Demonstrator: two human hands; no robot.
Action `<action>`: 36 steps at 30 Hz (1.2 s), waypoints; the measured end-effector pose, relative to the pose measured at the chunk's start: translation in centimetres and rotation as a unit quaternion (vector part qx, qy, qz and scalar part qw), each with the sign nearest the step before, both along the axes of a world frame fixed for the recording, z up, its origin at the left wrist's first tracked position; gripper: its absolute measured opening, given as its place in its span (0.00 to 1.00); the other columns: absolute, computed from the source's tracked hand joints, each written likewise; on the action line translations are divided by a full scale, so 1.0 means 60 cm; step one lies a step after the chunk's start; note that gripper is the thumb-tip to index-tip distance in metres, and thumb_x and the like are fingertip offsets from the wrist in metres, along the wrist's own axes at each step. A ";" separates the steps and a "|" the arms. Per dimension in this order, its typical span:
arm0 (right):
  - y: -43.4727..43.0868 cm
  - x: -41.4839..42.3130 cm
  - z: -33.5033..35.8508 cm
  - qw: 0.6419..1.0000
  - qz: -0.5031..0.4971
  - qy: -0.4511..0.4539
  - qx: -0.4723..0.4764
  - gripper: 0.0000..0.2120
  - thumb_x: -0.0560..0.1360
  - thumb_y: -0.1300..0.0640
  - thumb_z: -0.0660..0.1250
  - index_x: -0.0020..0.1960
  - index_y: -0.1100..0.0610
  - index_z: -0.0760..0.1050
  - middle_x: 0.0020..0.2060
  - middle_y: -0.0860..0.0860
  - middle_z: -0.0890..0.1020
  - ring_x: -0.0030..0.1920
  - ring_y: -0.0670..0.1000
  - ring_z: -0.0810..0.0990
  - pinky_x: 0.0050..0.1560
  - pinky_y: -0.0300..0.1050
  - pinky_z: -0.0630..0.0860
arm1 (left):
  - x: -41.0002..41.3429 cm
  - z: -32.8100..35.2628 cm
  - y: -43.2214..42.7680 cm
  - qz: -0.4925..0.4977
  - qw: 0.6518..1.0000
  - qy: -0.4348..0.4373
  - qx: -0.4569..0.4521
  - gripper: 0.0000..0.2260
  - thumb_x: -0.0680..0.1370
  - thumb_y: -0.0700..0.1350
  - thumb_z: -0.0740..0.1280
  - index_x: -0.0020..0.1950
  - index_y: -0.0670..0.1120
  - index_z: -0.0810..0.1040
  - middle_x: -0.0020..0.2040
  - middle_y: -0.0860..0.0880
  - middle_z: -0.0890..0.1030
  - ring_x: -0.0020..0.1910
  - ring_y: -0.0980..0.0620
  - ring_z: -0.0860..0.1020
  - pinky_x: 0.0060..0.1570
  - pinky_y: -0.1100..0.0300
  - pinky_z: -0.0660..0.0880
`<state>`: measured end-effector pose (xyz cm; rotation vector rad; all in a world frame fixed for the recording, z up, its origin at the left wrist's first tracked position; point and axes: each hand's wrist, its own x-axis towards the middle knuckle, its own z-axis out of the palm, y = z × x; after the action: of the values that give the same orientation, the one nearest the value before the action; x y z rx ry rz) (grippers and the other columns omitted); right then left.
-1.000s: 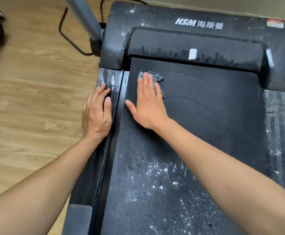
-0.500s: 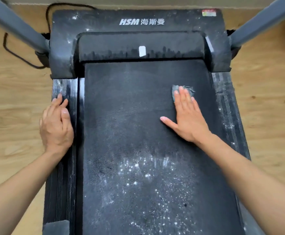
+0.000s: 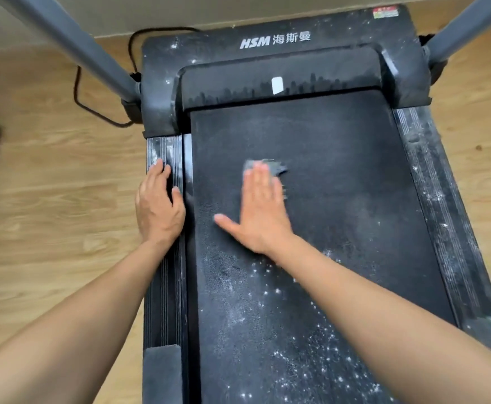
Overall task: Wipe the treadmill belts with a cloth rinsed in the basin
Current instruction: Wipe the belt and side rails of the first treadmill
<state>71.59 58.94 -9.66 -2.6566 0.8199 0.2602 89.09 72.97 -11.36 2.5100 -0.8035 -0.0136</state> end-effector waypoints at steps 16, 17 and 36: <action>-0.124 -0.186 0.000 0.997 0.052 0.038 -0.041 0.49 0.79 0.24 0.43 0.85 0.57 0.35 0.84 0.55 0.36 0.83 0.52 0.33 0.83 0.54 0.39 | -0.011 0.014 0.023 -0.041 0.996 0.013 0.078 0.32 0.80 0.53 0.67 0.82 0.46 0.64 0.85 0.51 0.59 0.83 0.48 0.58 0.77 0.43 0.63; -0.154 -0.222 0.000 0.998 0.011 0.043 -0.047 0.50 0.77 0.23 0.41 0.85 0.57 0.36 0.84 0.55 0.37 0.83 0.53 0.33 0.83 0.55 0.40 | -0.010 0.015 0.025 -0.044 0.996 0.018 0.075 0.32 0.80 0.53 0.67 0.82 0.46 0.63 0.85 0.52 0.59 0.83 0.49 0.57 0.78 0.44 0.62; 0.036 -0.108 -0.004 0.996 0.057 -0.014 0.067 0.57 0.75 0.23 0.49 0.83 0.64 0.32 0.81 0.61 0.30 0.81 0.58 0.26 0.82 0.57 0.33 | -0.004 0.040 0.018 -0.064 0.986 0.122 0.099 0.29 0.85 0.49 0.53 0.86 0.47 0.53 0.87 0.51 0.48 0.85 0.54 0.46 0.83 0.49 0.46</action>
<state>65.13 61.08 -9.92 -2.5777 0.6189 0.2958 88.86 74.07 -8.95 2.5672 -0.8957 -0.4558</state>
